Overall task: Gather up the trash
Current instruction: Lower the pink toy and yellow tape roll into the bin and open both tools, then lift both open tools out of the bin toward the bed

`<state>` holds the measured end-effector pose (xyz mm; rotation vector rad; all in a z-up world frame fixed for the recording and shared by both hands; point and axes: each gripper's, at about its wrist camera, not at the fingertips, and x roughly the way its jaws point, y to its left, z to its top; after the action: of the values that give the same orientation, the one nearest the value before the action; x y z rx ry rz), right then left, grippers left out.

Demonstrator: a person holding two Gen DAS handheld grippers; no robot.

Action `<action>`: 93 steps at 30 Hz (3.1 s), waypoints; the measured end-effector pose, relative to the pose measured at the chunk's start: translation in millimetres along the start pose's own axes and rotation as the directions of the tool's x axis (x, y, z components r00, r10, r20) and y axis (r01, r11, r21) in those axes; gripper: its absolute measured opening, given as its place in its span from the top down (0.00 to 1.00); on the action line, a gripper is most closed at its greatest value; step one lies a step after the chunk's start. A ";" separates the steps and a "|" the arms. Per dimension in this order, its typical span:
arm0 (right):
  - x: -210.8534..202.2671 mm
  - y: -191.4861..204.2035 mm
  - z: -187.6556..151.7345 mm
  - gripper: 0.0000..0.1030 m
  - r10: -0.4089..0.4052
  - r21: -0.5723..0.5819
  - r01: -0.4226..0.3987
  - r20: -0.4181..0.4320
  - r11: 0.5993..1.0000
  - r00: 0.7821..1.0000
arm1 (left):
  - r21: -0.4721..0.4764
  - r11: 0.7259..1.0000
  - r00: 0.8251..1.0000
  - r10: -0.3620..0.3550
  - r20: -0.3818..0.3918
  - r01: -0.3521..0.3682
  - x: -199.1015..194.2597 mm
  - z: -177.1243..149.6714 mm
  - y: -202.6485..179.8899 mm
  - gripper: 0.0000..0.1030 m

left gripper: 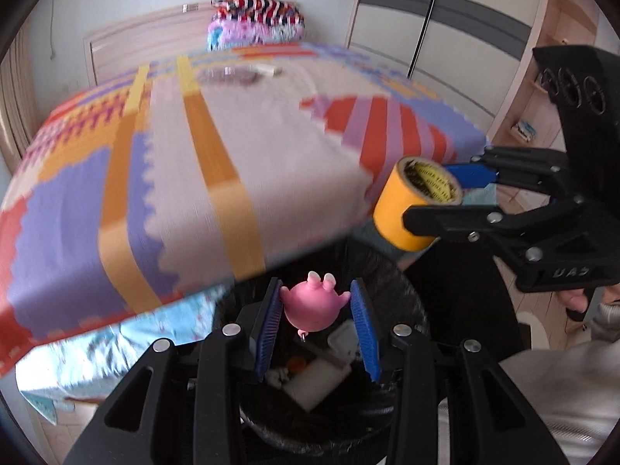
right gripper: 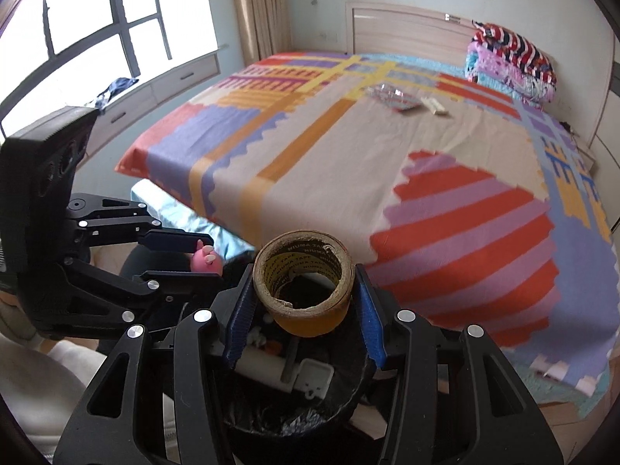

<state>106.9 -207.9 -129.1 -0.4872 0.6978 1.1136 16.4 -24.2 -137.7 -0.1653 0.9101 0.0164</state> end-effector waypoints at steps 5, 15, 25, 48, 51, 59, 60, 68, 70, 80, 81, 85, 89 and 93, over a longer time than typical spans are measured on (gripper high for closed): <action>20.3 -3.3 -16.1 0.53 0.008 0.017 -0.007 -0.068 1.000 0.998 | -0.016 1.000 0.998 0.004 -0.070 -0.005 23.1 -16.8 4.4 0.66; 52.6 4.5 -43.3 0.53 0.050 0.029 -0.046 -0.170 0.999 0.984 | -0.026 0.999 0.986 -0.025 -0.165 0.021 60.8 -36.6 3.3 0.66; 77.2 6.7 -55.6 0.53 0.062 0.030 -0.057 -0.238 0.998 0.969 | -0.030 0.999 0.972 -0.026 -0.231 0.020 85.1 -49.2 2.1 0.66; 111.3 6.4 -70.0 0.53 0.041 0.037 -0.031 -0.318 0.999 0.947 | 0.012 0.996 0.900 -0.079 -0.430 0.093 144.1 -82.4 -9.4 0.66; 111.4 2.8 -73.8 0.53 0.042 0.041 -0.031 -0.314 0.999 0.948 | 0.010 0.996 0.902 -0.073 -0.425 0.086 142.5 -80.9 -9.2 0.64; 111.2 -2.0 -75.0 0.53 0.060 0.048 -0.048 -0.305 0.998 0.950 | -0.010 0.996 0.921 -0.083 -0.382 0.086 122.6 -73.3 -7.4 0.53; 111.7 -1.3 -75.1 0.53 0.066 0.047 -0.055 -0.307 0.997 0.949 | -0.009 0.996 0.923 -0.084 -0.375 0.087 118.5 -72.4 -7.4 0.49; 127.2 12.2 -74.7 0.53 0.085 0.007 -0.088 -0.336 0.996 0.938 | 0.003 0.998 0.947 -0.057 -0.316 0.061 76.4 -71.9 0.5 0.49; 133.0 17.4 -75.4 0.53 0.094 -0.002 -0.102 -0.353 0.995 0.931 | -0.018 0.997 0.954 -0.076 -0.288 0.074 65.0 -72.1 9.4 0.45; 154.1 25.3 -86.9 0.53 0.120 0.015 -0.126 -0.431 0.992 0.894 | -0.083 0.995 0.974 -0.075 -0.213 0.058 45.4 -65.0 34.8 0.39; 153.8 24.6 -87.0 0.52 0.121 0.018 -0.125 -0.430 0.992 0.895 | -0.082 0.995 0.975 -0.077 -0.209 0.061 45.0 -63.1 33.6 0.39; 148.1 25.7 -83.7 0.44 0.117 0.019 -0.120 -0.412 0.993 0.904 | -0.060 0.995 0.976 -0.090 -0.201 0.080 44.1 -59.2 22.0 0.39; 135.2 23.2 -80.7 0.44 0.119 0.028 -0.118 -0.385 0.993 0.915 | -0.046 0.996 0.978 -0.088 -0.191 0.081 45.6 -56.3 16.4 0.39; 115.8 14.2 -72.9 0.44 0.108 0.037 -0.101 -0.335 0.994 0.936 | -0.028 0.996 0.981 -0.084 -0.177 0.080 42.1 -50.3 9.8 0.39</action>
<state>105.7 -177.5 -263.3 -0.6394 1.0434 1.1334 1.9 -24.4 -202.5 -0.2265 1.0817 -0.0666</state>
